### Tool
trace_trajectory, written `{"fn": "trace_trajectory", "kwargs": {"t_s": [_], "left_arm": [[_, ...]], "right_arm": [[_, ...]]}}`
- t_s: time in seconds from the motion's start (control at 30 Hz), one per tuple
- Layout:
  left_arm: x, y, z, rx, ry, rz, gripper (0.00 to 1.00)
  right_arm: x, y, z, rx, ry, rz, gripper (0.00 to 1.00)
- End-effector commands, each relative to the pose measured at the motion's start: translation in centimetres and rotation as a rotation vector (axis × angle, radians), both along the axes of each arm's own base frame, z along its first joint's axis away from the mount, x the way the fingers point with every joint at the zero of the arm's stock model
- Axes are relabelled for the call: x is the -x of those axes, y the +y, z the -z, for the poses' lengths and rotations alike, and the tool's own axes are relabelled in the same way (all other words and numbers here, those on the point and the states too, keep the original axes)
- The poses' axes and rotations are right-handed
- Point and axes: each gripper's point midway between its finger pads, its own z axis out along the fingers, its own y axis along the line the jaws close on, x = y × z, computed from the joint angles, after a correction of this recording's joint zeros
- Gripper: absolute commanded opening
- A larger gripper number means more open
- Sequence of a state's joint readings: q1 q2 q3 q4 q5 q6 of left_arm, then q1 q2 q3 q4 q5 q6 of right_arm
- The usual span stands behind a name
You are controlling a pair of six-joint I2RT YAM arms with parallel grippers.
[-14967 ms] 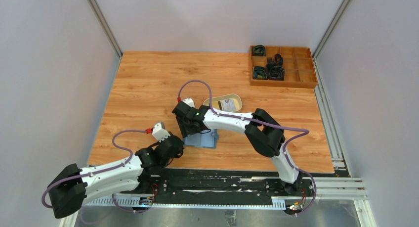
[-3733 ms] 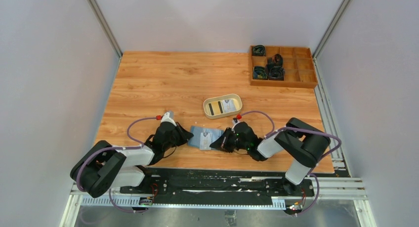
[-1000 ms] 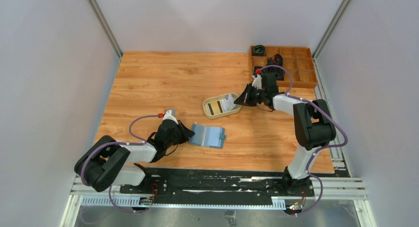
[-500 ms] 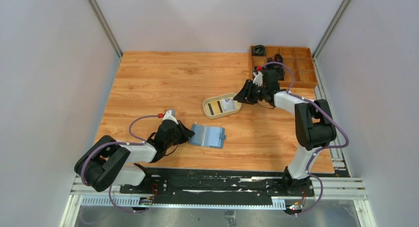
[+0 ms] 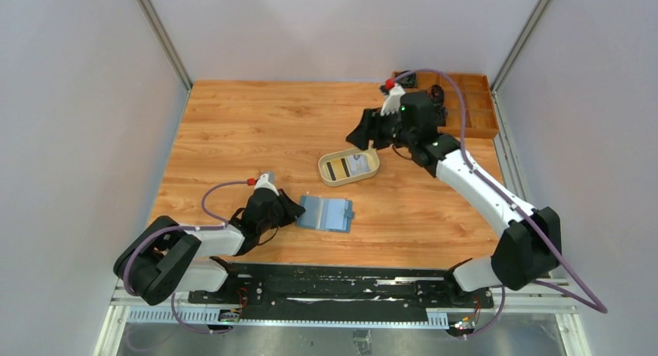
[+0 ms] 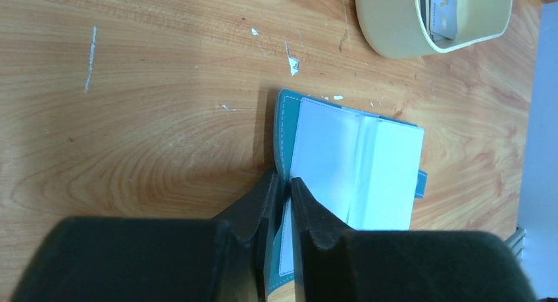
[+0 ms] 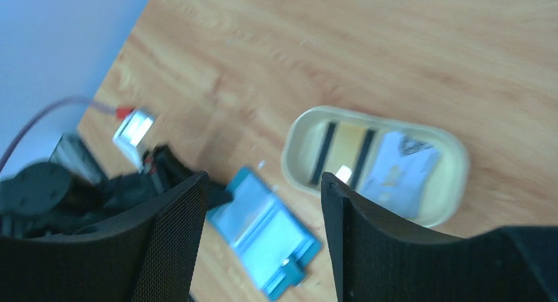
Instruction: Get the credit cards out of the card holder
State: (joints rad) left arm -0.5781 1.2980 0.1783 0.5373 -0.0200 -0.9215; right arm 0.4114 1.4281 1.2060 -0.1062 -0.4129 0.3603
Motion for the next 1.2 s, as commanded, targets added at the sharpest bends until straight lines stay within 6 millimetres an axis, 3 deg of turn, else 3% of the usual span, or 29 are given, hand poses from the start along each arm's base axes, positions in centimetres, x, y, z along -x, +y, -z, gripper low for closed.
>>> {"fn": "trace_trajectory", "kwargs": {"t_s": [0.0, 0.17, 0.33, 0.47, 0.67, 0.87, 1.0, 1.17], "left_arm": [[6.3, 4.1, 6.4, -0.205, 0.257, 0.033, 0.25], [6.1, 3.7, 5.3, -0.162, 0.236, 0.023, 0.39], [5.9, 3.6, 4.6, -0.127, 0.221, -0.001, 0.44], [6.0, 3.7, 4.4, -0.098, 0.217, -0.025, 0.42], [6.3, 3.8, 4.2, -0.070, 0.212, -0.043, 0.28], [6.0, 3.3, 3.6, -0.019, 0.184, -0.047, 0.23], [6.1, 2.7, 3.3, 0.000, 0.184, -0.018, 0.00], [6.1, 2.3, 2.8, 0.020, 0.168, 0.005, 0.00]], "right_arm": [[5.5, 2.1, 7.1, 0.149, 0.123, -0.045, 0.67], [10.2, 5.0, 11.9, 0.156, 0.211, -0.121, 0.67], [12.4, 6.0, 15.0, 0.195, 0.261, -0.162, 0.66], [12.9, 6.3, 15.6, 0.193, 0.273, -0.174, 0.66], [13.1, 6.4, 16.1, 0.200, 0.286, -0.183, 0.66], [13.5, 6.5, 16.2, 0.197, 0.296, -0.193, 0.65], [13.7, 7.5, 15.6, 0.190, 0.281, -0.212, 0.65], [13.6, 9.6, 15.3, 0.201, 0.267, -0.233, 0.65]]}}
